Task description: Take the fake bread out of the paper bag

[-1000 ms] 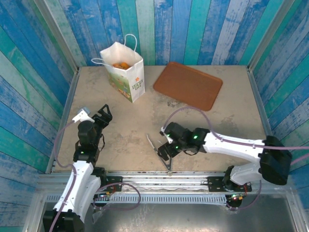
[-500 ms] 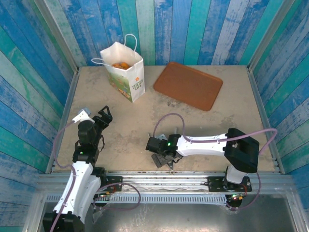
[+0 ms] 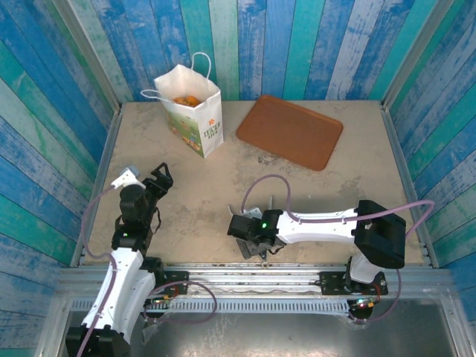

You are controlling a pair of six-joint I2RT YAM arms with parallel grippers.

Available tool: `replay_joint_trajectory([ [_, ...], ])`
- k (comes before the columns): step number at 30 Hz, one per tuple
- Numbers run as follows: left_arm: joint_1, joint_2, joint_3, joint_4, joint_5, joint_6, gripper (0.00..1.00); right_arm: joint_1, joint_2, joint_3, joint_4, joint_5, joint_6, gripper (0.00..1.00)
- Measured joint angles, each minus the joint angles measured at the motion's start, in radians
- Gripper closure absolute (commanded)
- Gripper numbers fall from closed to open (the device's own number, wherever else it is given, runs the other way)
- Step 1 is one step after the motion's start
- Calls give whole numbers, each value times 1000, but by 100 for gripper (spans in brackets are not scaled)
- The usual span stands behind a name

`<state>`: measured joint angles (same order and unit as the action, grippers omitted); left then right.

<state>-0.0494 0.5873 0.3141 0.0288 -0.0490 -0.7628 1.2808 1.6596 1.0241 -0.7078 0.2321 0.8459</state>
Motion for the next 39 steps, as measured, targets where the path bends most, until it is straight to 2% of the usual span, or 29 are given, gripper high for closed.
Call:
replay_joint_trajectory([
  [4,0,12,1,0,3,-7,6,-8,34,1,14,-3,7,2],
  [8,0,17,1,0,6,-20,6,-27,73,0,22,-8,13,9],
  [14,0,18,1,-1,6,-29,6,-108,12,-85,70,-22,26,18],
  [20,0,24,1,5,8,-50,6,-277,-161,-268,85,-32,25,21],
  [26,0,39,1,9,15,-61,6,-464,-357,-418,79,-56,12,27],
  [30,0,41,0,15,18,-64,6,-615,-505,-487,73,-69,-2,33],
  [35,0,40,-5,16,18,-65,6,-776,-639,-550,72,-83,-13,33],
  [39,0,39,-18,16,18,-66,6,-865,-703,-587,65,-90,-20,33],
])
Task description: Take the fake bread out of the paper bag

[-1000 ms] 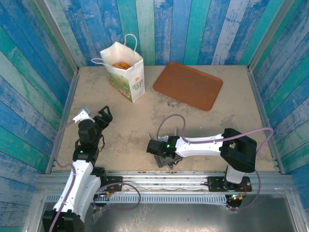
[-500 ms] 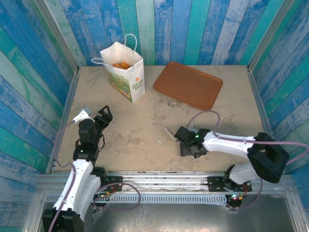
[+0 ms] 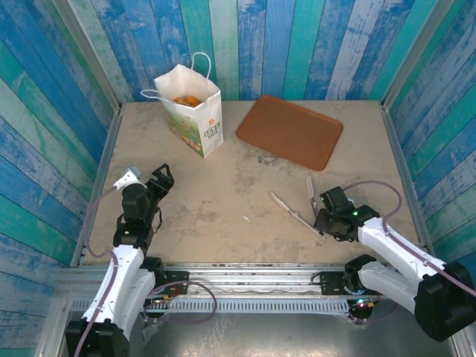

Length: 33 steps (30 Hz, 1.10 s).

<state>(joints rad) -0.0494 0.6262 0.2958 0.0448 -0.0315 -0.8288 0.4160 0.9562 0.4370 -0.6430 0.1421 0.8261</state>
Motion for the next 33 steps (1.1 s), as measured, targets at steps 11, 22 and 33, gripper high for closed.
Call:
replay_joint_trajectory([
  [11,0,-8,-9,0,-1,-3,6,-51,0,53,47,-124,-156,37],
  [22,0,-19,-9,-5,-5,-2,6,-53,434,217,103,-107,-302,67],
  [33,0,-33,-9,-18,-27,10,6,-142,367,162,85,-32,-248,77],
])
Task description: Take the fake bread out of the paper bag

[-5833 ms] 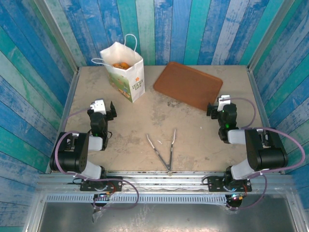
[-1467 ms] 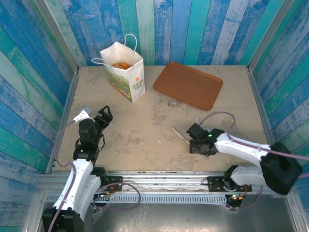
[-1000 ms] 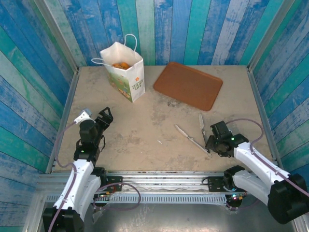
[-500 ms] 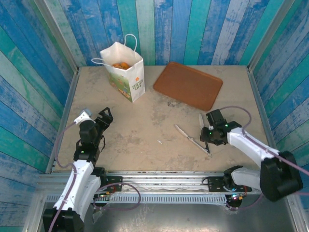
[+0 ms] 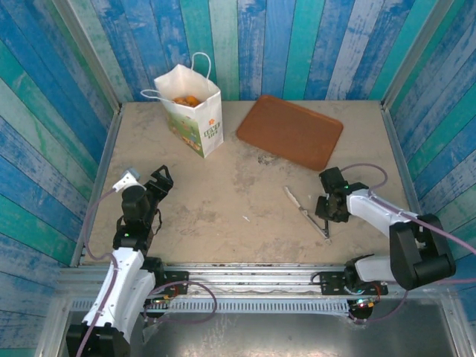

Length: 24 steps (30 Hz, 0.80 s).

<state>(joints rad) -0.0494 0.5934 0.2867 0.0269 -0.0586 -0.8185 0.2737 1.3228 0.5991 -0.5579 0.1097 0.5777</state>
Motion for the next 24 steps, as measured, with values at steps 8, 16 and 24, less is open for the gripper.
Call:
replay_joint_trajectory([
  [8,0,0,0,-2,-16,15,6,-125,-29,-20,-15,14,25,78],
  [16,0,0,0,-2,-19,30,6,-348,-51,-19,-13,-3,3,81],
  [24,0,1,0,-2,-22,39,6,-506,69,62,10,-61,-80,83],
])
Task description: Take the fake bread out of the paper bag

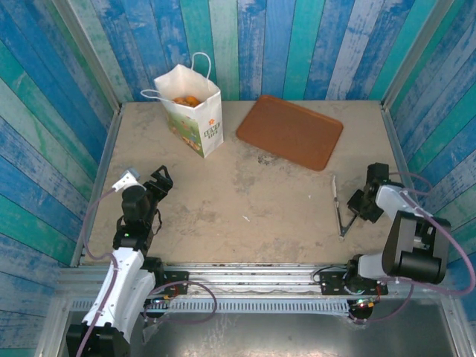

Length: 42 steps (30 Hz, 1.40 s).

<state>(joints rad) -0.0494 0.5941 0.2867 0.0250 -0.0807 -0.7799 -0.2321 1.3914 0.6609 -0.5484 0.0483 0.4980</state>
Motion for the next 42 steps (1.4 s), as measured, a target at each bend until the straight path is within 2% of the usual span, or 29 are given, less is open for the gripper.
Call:
replay_joint_trajectory([
  [9,0,0,0,0,0,2,6,-80,148,130,54,9,-121,80],
  [12,0,2,0,-2,0,1,6,-82,161,162,50,9,-140,73],
  [14,0,2,0,-5,1,1,6,-82,146,167,48,-5,-146,60],
  [17,0,2,0,-7,2,1,6,-82,71,160,36,-34,-156,42],
  [23,0,12,12,-12,16,1,6,-54,-245,131,45,-161,-142,26],
  [27,0,40,19,-1,44,1,6,145,-319,132,130,-238,-100,22],
  [29,0,64,33,-3,61,2,6,270,-255,166,159,-258,-83,22],
  [32,0,90,69,-13,77,9,6,387,-65,287,161,-255,-68,25],
  [37,0,104,166,-63,76,33,6,486,278,590,82,-194,-42,31],
  [42,0,111,249,-128,74,47,6,550,571,895,-26,-124,-23,31],
])
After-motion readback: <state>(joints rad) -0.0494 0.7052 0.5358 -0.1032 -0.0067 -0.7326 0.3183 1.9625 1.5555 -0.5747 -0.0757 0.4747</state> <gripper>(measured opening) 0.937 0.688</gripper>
